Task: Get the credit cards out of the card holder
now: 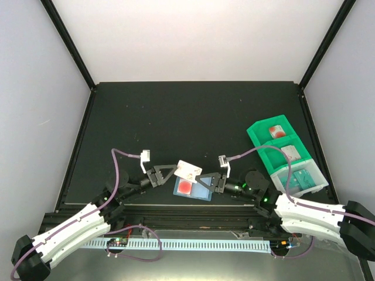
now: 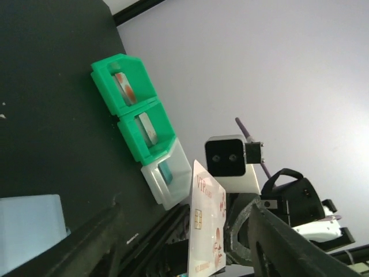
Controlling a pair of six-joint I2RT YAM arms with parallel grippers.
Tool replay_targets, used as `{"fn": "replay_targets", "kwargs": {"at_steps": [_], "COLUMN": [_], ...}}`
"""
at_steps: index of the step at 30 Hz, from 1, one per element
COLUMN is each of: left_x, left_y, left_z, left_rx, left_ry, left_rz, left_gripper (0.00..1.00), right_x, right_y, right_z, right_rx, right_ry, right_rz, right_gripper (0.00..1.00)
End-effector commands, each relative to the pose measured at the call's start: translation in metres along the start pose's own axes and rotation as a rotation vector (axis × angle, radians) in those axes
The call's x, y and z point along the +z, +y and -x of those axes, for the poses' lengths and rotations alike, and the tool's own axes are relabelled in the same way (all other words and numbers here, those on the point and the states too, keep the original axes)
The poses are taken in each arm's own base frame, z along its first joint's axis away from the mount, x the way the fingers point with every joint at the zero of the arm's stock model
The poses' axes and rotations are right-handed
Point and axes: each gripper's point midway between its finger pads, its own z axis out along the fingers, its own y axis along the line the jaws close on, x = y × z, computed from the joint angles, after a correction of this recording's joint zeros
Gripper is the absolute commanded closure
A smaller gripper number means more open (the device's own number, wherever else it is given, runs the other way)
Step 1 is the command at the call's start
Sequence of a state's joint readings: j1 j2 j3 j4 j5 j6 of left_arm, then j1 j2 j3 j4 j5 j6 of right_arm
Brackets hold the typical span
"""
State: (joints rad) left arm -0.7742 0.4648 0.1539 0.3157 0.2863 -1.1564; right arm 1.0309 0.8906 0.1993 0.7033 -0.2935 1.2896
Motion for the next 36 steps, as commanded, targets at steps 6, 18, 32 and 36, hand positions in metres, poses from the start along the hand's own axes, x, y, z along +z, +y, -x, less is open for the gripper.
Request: {"fn": "replay_targets", "kwargs": {"at_steps": [6, 18, 32, 36], "left_x": [-0.003, -0.009, -0.021, -0.023], "left_y": [-0.005, 0.004, 0.020, 0.024], "left_z": [0.009, 0.018, 0.029, 0.027], "left_rx": [0.095, 0.277, 0.483, 0.490], "left_ry": [-0.020, -0.013, 0.010, 0.020], "left_rz": [0.058, 0.198, 0.380, 0.394], "left_gripper": [0.02, 0.01, 0.01, 0.01], "right_x": [-0.019, -0.061, -0.113, -0.133], "right_y": [-0.013, -0.037, -0.073, -0.081], "right_z": [0.006, 0.032, 0.085, 0.095], "right_rx": [-0.055, -0.139, -0.030, 0.020], "right_ry": [-0.059, -0.175, -0.276, -0.313], "right_rz": [-0.107, -0.411, -0.646, -0.714], "right_gripper": [0.99, 0.99, 0.99, 0.99]}}
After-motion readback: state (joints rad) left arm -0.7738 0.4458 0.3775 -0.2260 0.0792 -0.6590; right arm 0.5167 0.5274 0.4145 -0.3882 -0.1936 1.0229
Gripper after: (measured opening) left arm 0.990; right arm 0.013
